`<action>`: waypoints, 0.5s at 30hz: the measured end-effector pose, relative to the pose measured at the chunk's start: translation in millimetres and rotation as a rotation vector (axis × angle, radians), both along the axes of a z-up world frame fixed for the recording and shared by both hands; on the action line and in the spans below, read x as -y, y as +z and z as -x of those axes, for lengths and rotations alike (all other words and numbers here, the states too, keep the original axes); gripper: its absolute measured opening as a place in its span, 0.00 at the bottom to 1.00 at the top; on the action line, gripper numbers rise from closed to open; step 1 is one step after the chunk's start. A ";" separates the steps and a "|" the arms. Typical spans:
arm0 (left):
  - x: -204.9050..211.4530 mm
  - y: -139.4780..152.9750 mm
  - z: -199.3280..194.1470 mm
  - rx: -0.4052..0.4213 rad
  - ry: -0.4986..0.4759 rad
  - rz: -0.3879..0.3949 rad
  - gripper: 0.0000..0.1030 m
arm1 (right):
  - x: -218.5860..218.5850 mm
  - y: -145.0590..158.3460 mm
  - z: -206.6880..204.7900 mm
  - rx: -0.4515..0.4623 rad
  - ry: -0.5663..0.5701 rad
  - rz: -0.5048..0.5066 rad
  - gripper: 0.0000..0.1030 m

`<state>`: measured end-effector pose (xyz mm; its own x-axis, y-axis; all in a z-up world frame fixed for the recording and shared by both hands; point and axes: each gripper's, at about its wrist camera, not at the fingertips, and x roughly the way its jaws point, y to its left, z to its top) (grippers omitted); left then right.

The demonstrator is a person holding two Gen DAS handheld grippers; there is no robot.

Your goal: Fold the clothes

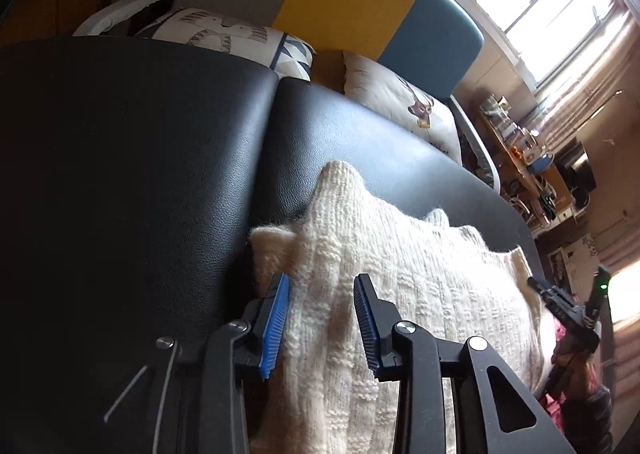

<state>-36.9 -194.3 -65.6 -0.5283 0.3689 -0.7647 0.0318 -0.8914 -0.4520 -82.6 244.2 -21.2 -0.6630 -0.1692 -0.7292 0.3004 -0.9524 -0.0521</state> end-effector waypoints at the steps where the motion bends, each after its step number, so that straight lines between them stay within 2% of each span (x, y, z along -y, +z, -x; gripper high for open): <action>1: -3.3 -0.8 1.9 0.004 -0.015 0.008 0.34 | 9.0 0.8 -6.1 -0.015 0.023 -0.019 0.23; 3: -5.8 -0.9 1.4 0.007 -0.025 -0.004 0.33 | 25.7 -6.5 -9.7 -0.014 0.058 -0.070 0.23; 5: -5.7 1.8 -1.7 -0.002 -0.027 -0.029 0.06 | 39.5 -20.4 -8.2 0.011 0.075 -0.126 0.23; 7: -0.7 4.3 -9.0 -0.007 0.001 -0.048 0.06 | 42.3 -46.2 0.1 0.089 0.044 -0.163 0.23; 8: 1.3 1.5 -9.7 0.007 0.016 -0.022 0.06 | 38.9 -55.8 3.6 0.113 0.027 -0.139 0.23; 10: 4.5 -8.7 -8.7 0.040 0.042 0.052 0.06 | 30.8 -62.5 6.2 0.098 0.001 -0.075 0.23; 12: 7.8 -18.7 -5.3 0.058 0.037 0.021 0.07 | 24.5 -61.2 8.7 0.112 -0.015 -0.027 0.23; 13: 11.4 -17.8 -7.9 0.049 0.033 -0.017 0.11 | 21.2 -61.1 9.6 0.116 -0.021 -0.002 0.24; 15: 19.3 -14.7 -14.2 0.025 0.025 -0.098 0.32 | 15.4 -62.3 11.1 0.112 -0.024 0.042 0.24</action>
<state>-22.8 -213.6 -80.3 -0.5191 0.4298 -0.7388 0.0659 -0.8417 -0.5359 -93.7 228.8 -83.5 -0.5819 -0.1857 -0.7917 0.2788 -0.9601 0.0203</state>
